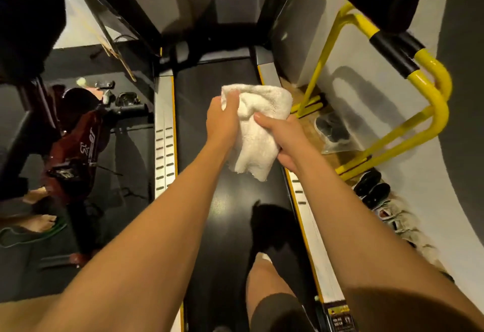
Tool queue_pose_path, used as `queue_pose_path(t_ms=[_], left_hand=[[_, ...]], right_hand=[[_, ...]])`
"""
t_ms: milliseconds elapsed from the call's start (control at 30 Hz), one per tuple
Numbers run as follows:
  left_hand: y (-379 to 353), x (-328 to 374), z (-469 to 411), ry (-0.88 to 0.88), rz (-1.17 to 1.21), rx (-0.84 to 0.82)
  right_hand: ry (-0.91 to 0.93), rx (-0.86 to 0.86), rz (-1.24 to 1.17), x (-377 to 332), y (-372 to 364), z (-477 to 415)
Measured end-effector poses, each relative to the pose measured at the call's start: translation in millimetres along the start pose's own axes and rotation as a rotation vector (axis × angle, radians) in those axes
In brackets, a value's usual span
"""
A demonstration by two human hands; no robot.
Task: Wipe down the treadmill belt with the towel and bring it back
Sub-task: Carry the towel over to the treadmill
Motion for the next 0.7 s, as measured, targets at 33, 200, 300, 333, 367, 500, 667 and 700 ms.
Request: queue_pose_path(t_ms=[33, 200, 300, 333, 367, 500, 667, 700], left_hand=[[-4.7, 9.7, -11.8, 0.032, -0.026, -0.018], [-3.3, 48.3, -77.5, 0.063, -0.001, 0.036], [4.3, 70.8, -125.3, 0.078, 0.006, 0.024], [7.9, 75.3, -145.9, 0.077, -0.009, 0.029], [11.5, 79.4, -168.5, 0.069, -0.023, 0.040], [9.0, 84.6, -262.8, 0.058, -0.035, 0.043], [-0.9, 81.8, -357.6, 0.066, -0.035, 0.057], [-1.2, 81.7, -374.4, 0.079, -0.039, 0.068]], right_hand=[[0.006, 0.002, 0.004, -14.9, -2.8, -14.0], [-0.056, 0.025, 0.045, -66.1, -28.1, -79.8], [-0.087, 0.053, 0.052, -86.2, -50.5, -126.7], [-0.097, 0.068, 0.046, -93.7, -58.1, -143.7], [-0.107, 0.076, 0.048, -99.7, -64.4, -162.2], [-0.156, 0.076, 0.069, -118.0, -87.3, -239.8], [-0.195, -0.047, 0.057, -125.9, -127.2, -324.7], [-0.193, -0.056, 0.080, -126.7, -133.5, -340.7]])
Point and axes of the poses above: each hand's wrist, its own z-axis away from the middle knuckle, its own y-axis out of the back of the hand, x = y × z, the point moved 4 cm from there along -z, towards the middle knuckle, and after that the axes turned 3 degrees about -y, right-handed, at the moved point
